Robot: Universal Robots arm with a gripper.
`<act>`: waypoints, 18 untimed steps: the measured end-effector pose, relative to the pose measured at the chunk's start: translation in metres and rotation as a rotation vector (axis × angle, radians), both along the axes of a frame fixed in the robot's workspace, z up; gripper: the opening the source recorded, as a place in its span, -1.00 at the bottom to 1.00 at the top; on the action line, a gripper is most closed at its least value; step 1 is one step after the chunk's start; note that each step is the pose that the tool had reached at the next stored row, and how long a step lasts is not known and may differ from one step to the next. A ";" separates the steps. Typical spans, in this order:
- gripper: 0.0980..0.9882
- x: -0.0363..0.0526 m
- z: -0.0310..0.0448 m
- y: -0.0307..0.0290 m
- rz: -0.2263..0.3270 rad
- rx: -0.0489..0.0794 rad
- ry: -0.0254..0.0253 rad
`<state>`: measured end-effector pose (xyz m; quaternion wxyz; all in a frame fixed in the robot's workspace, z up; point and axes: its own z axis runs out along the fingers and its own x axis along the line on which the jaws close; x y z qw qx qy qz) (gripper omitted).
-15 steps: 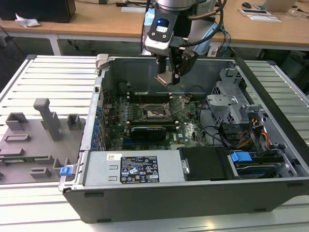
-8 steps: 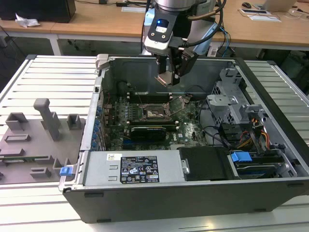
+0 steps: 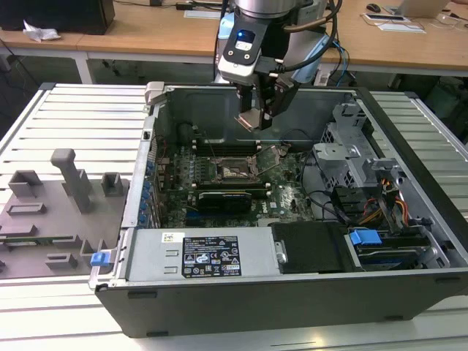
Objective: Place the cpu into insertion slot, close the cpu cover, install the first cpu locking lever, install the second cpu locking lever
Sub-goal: 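Place the cpu into insertion slot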
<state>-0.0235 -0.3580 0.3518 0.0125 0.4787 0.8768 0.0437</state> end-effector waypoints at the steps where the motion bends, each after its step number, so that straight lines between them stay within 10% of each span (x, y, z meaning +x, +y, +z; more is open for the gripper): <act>1: -0.01 0.0000 -0.0001 0.0000 -0.001 0.000 0.0000; 18: -0.01 0.0000 -0.0026 0.0000 -0.014 0.000 0.0001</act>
